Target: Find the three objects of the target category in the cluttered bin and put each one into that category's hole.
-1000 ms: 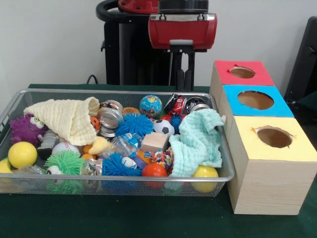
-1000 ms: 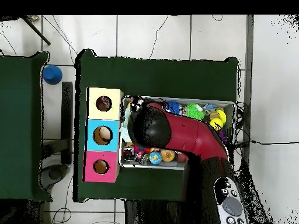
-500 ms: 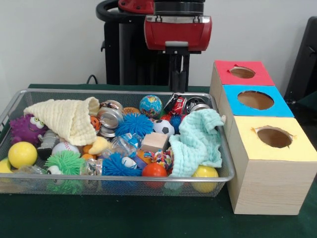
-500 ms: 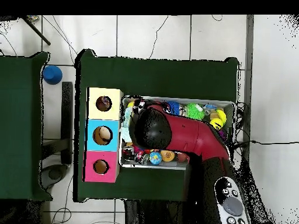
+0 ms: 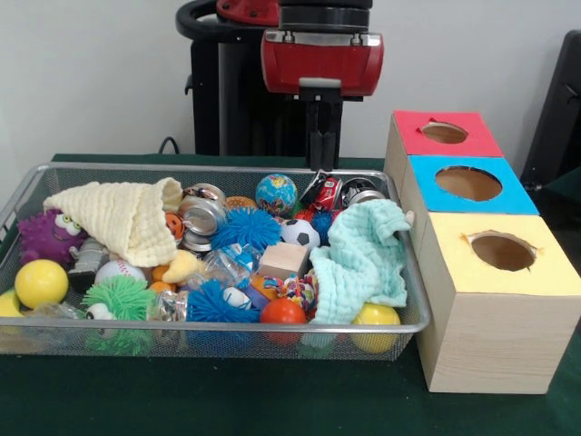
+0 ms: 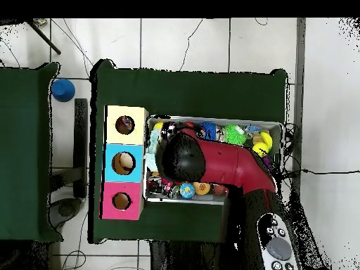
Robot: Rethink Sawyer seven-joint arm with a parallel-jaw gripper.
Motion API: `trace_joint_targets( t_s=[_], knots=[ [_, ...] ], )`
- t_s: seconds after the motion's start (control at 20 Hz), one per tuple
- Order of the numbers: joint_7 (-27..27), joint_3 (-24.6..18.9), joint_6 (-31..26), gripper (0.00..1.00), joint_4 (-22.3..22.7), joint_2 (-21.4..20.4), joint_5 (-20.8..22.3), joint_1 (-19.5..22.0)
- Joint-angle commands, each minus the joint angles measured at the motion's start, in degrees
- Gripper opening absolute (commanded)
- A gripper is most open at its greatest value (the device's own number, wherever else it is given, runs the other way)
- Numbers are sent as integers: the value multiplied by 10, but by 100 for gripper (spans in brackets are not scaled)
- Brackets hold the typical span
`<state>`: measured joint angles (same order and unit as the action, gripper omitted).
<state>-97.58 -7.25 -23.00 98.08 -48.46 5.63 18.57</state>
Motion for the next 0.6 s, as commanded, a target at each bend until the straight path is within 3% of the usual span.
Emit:
trace_joint_targets(
  t_s=[0.05,0.4,0.6],
  knots=[
    [20,-45,-33,0,13,16,39,13],
    [9,-51,-25,0,24,18,42,17],
    [24,-70,-9,0,54,11,51,37]
  ],
)
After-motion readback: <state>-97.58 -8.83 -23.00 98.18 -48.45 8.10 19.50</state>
